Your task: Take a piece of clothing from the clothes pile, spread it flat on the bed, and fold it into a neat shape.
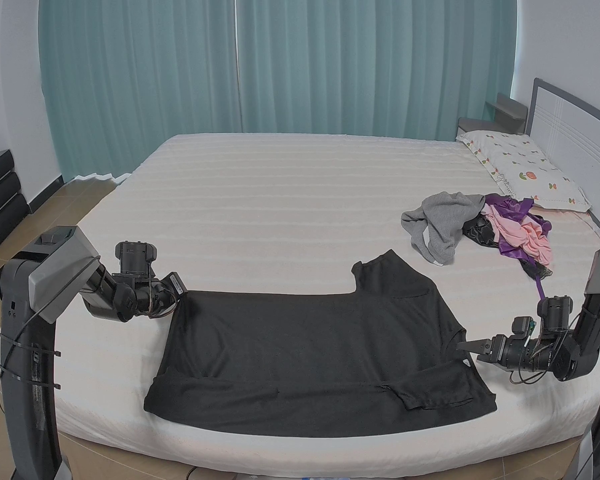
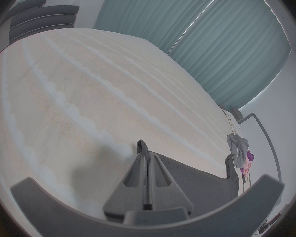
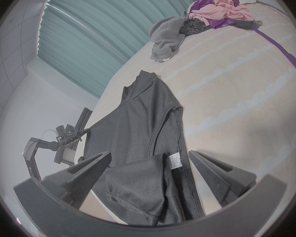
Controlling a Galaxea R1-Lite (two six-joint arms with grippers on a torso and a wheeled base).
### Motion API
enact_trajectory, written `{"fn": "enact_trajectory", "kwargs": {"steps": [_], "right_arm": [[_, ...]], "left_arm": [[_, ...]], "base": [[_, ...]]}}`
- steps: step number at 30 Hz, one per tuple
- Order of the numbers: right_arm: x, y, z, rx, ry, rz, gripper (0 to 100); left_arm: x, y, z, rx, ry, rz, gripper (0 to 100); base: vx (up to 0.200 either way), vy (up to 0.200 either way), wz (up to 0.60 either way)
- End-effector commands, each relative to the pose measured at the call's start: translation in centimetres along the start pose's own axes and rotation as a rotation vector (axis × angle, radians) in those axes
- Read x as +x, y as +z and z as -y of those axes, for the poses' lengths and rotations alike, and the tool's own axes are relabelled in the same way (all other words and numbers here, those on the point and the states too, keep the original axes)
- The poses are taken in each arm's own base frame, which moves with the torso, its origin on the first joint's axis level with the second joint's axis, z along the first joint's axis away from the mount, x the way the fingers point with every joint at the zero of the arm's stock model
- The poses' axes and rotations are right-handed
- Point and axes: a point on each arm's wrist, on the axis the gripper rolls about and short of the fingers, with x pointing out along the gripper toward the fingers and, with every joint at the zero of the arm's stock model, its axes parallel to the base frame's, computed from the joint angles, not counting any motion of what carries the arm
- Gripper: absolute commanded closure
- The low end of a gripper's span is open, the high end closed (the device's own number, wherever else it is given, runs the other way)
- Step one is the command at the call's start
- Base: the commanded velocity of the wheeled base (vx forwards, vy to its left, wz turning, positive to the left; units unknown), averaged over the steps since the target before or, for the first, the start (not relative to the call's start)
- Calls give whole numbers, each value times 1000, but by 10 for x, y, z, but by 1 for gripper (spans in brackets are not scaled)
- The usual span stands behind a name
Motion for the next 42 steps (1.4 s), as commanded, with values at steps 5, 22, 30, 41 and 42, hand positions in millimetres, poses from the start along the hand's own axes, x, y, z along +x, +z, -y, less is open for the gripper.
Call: {"fn": "enact_trajectory", "kwargs": {"steps": [5,22,30,41,42], "right_arm": [[0,1,0,-2,1,2,0],[43,46,-23,-88,-27,137,0],[95,91,-30,-75,-89,110,0],[155,115,-13,-38,-101,158,0],[157,119,-13,-20,-93,171,0]], "left_arm": [[3,0,-2,-5,3,3,100],[0,-1,-1,-81,-11,-14,100],[0,-2,-2,-92,-15,-31,100],[0,-4,-3,-95,-10,-38,100],[-1,-4,-3,-94,-9,-39,100]], "base": [[0,0,0],[0,0,0],[0,0,0],[0,0,0],[0,0,0]]}}
